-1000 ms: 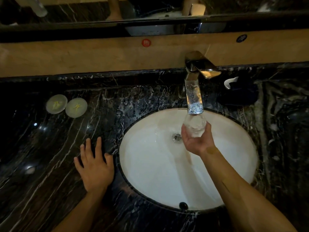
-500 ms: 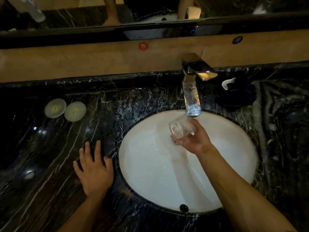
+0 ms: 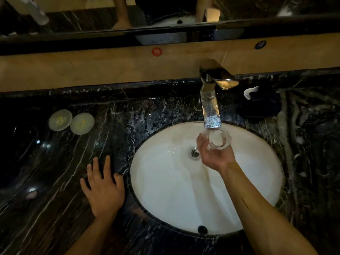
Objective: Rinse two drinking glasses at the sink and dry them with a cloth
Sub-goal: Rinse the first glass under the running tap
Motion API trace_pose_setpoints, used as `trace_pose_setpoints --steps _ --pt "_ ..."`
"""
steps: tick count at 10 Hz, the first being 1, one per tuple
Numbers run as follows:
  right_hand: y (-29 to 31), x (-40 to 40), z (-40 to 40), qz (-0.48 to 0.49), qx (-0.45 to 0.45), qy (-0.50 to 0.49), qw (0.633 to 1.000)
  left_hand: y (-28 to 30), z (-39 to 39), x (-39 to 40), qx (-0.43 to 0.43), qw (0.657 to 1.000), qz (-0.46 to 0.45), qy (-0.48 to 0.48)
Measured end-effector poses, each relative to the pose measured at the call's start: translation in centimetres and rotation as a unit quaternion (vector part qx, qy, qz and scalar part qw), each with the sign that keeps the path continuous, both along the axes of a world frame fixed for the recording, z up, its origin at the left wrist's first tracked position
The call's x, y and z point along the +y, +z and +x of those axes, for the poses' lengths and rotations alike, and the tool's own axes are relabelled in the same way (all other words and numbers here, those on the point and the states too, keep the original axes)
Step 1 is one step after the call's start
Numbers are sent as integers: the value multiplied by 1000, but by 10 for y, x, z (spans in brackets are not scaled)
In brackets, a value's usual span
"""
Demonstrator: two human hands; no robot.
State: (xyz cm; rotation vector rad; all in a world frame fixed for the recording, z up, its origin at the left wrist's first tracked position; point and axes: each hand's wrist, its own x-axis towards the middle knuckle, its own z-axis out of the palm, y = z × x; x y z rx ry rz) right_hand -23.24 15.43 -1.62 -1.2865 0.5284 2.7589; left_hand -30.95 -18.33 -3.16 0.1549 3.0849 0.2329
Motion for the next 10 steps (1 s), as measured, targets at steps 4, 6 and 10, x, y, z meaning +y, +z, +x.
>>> trace_pose_setpoints --steps 4,6,10 --pt "14 -9 -5 46 -74 12 996 1 0 1 -6 1000 -1 3" --pt "14 -8 -19 -48 -100 -161 981 -1 0 0 1 1000 0 1" --pt "17 -9 -12 341 -169 157 911 0 0 0 -1 1000 4 1"
